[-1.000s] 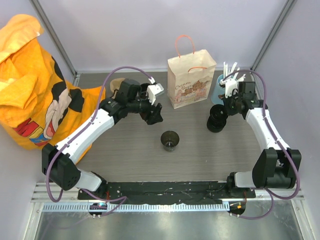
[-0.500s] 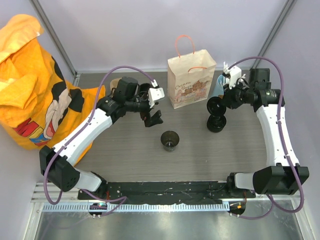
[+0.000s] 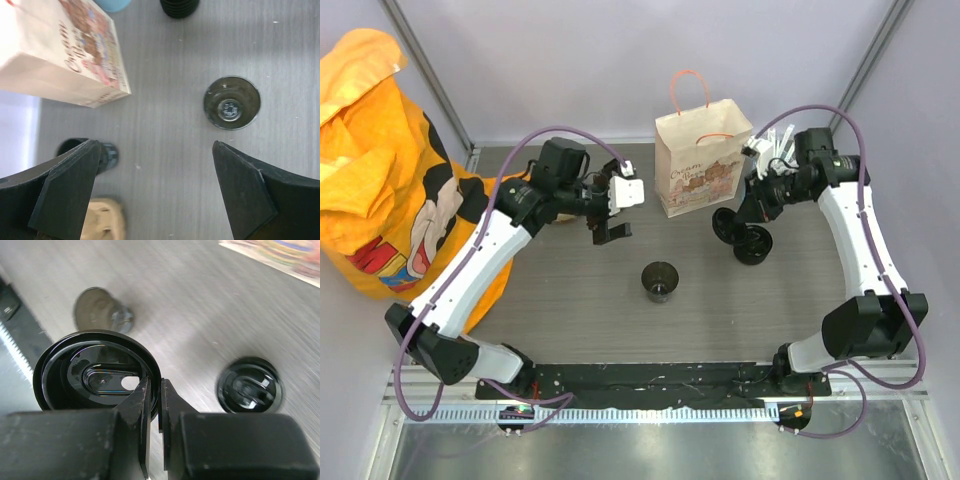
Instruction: Pack the takeout coffee
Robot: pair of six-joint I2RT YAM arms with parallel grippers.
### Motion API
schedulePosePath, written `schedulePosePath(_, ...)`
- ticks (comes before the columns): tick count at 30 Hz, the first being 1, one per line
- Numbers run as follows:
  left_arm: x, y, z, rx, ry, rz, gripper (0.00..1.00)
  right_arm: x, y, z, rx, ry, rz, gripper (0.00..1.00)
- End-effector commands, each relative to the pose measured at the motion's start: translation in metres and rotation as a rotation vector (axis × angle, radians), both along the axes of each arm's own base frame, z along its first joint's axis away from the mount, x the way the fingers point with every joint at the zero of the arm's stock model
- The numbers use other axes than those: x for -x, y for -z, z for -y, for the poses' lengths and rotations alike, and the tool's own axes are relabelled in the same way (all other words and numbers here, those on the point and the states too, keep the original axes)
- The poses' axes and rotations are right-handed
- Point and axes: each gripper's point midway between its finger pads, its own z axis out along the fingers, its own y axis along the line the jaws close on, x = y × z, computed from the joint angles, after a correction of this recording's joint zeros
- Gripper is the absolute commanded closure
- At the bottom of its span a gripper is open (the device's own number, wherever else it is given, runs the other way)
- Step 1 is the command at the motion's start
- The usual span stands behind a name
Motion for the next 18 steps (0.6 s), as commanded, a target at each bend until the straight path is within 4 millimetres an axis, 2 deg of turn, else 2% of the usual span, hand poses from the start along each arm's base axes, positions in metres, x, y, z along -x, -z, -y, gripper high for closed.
schedulePosePath(1,0.003,-0.037,-0.01,-0.031,0.066,0.188,0.0,0.013,-0.02,-0.03,-0.057,-0.132,0.016,0.9)
schedulePosePath(2,0.003,-0.039,-0.01,-0.036,0.083,0.212,0.0,0.017,-0.02,-0.039,-0.051,-0.171,0.012,0.89)
schedulePosePath(5,0.007,-0.051,-0.01,-0.047,0.166,0.336,0.0,0.026,-0.023,-0.048,-0.061,-0.231,0.004,0.89)
schedulePosePath(6,0.008,-0.047,-0.009,-0.067,0.225,0.401,0.0,0.031,-0.025,-0.052,-0.086,-0.252,-0.018,0.89)
schedulePosePath(8,0.011,-0.06,-0.007,-0.041,0.282,0.555,0.0,0.035,-0.028,-0.055,-0.1,-0.303,-0.004,0.89)
schedulePosePath(9,0.017,-0.04,-0.003,-0.047,0.344,0.571,0.0,0.042,-0.026,-0.057,-0.115,-0.324,-0.038,0.89)
schedulePosePath(11,0.024,-0.035,0.004,-0.039,0.448,0.715,0.0,0.049,-0.027,-0.058,-0.12,-0.358,-0.043,0.89)
schedulePosePath(13,0.033,-0.039,0.015,0.012,0.502,0.743,0.0,0.052,-0.026,-0.059,-0.132,-0.382,-0.052,0.89)
schedulePosePath(18,0.059,-0.032,0.046,0.069,0.614,0.741,0.0,0.062,-0.024,-0.064,-0.142,-0.435,-0.063,0.89)
